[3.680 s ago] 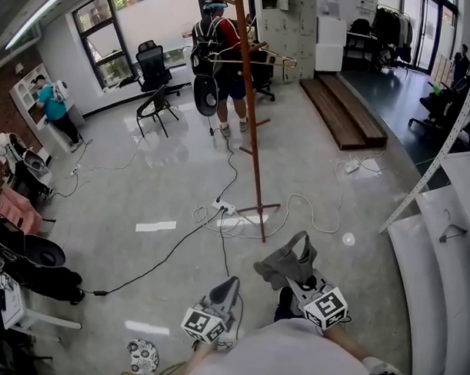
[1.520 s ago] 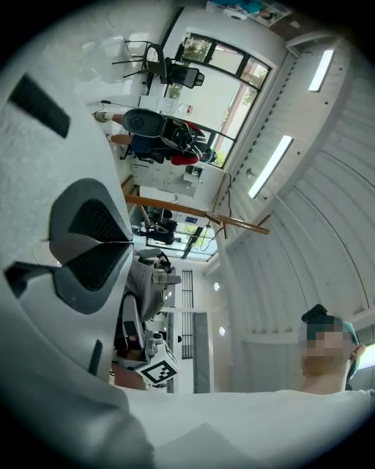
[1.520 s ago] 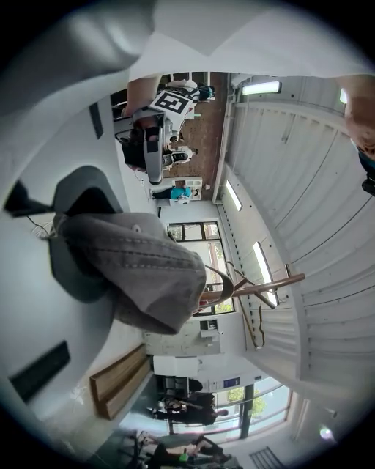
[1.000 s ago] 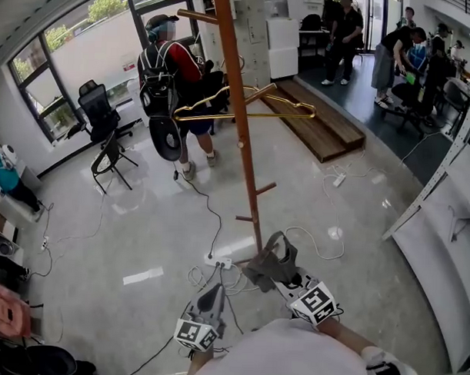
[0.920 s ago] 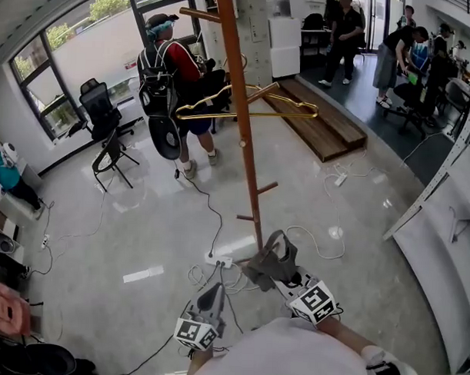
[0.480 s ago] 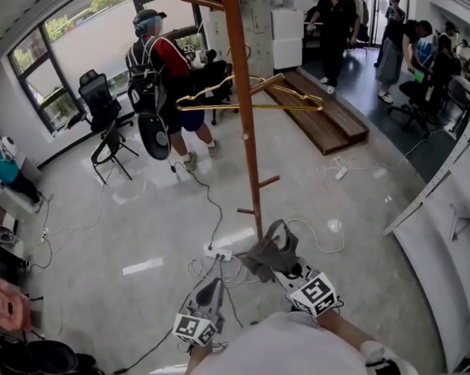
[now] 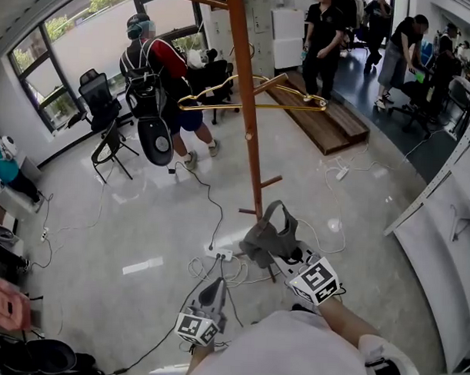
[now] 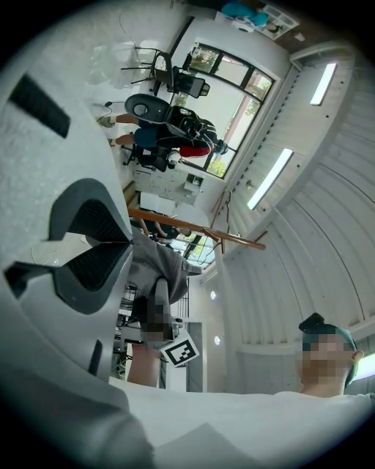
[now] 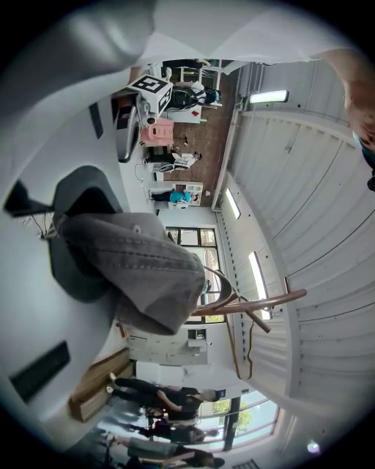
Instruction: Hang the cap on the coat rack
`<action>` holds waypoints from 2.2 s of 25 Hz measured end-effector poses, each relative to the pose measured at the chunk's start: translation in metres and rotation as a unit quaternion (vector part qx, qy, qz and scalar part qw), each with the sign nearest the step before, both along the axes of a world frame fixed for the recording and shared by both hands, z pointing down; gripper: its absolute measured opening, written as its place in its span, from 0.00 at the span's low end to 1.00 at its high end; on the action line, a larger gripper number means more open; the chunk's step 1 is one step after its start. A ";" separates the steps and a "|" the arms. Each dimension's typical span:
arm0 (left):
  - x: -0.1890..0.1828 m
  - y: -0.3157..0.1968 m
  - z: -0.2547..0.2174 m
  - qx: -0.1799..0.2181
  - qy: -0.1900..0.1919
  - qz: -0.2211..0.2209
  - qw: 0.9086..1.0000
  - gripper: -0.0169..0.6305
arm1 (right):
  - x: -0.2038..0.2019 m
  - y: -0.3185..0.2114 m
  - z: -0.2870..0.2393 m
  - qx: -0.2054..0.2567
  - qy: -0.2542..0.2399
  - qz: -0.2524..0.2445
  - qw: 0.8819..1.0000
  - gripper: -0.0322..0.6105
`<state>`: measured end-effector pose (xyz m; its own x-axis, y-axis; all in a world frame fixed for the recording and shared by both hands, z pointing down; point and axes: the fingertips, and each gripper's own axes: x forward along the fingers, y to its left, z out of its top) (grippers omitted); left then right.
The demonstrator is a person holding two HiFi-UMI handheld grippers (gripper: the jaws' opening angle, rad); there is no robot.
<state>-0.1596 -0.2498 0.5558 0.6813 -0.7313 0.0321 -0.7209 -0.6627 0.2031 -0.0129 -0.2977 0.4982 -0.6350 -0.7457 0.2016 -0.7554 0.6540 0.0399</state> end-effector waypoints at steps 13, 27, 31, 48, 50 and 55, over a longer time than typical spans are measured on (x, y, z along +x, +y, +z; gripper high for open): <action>-0.006 0.005 0.003 -0.007 0.001 -0.006 1.000 0.04 | -0.010 -0.050 -0.062 0.036 0.030 -0.016 0.999 0.08; -0.014 0.014 -0.001 -0.010 0.002 -0.008 1.000 0.04 | -0.016 -0.107 -0.120 0.055 0.039 0.011 0.998 0.08; -0.022 0.013 0.001 -0.013 0.004 -0.013 1.000 0.04 | -0.021 -0.126 -0.121 0.050 0.051 0.016 0.997 0.08; -0.030 0.018 0.002 -0.018 0.002 -0.024 1.000 0.04 | -0.019 -0.185 -0.071 0.007 0.116 0.061 0.991 0.08; -0.031 0.017 0.003 -0.019 0.002 -0.024 1.000 0.04 | -0.015 -0.194 -0.067 0.007 0.120 0.069 0.990 0.08; -0.029 0.015 0.004 -0.018 0.002 -0.025 1.000 0.04 | -0.008 -0.209 -0.056 0.004 0.117 0.083 0.990 0.08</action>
